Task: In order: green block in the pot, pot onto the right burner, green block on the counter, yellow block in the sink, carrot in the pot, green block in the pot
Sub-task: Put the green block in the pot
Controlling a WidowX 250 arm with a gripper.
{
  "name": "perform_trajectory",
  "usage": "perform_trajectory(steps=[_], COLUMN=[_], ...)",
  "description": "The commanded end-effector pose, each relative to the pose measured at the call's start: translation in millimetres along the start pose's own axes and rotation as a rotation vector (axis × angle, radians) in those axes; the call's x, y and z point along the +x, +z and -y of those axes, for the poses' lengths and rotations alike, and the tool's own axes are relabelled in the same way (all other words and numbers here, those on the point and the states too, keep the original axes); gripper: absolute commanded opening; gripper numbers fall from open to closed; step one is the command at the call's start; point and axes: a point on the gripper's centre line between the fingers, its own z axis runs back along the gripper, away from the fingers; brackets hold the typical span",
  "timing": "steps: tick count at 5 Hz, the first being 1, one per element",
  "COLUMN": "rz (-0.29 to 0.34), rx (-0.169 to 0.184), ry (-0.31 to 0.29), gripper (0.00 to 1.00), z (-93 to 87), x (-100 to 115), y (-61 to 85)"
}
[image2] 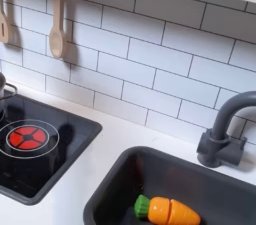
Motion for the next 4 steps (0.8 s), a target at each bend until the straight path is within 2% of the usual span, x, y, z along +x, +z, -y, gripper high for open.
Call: perform_trajectory(steps=[1,2,3,4], rz=[-0.032,-0.038,-0.040,-0.039], rx=[-0.006,-0.012,-0.011,0.006], ry=[-0.012,-0.009,0.003,0.017], gripper=[1.00,1.00,0.74,0.00], z=[5.0,8.6,8.6,6.1], x=[-9,-10,-11,-13], y=[-13.2,-19.1,-23.8,-22.7])
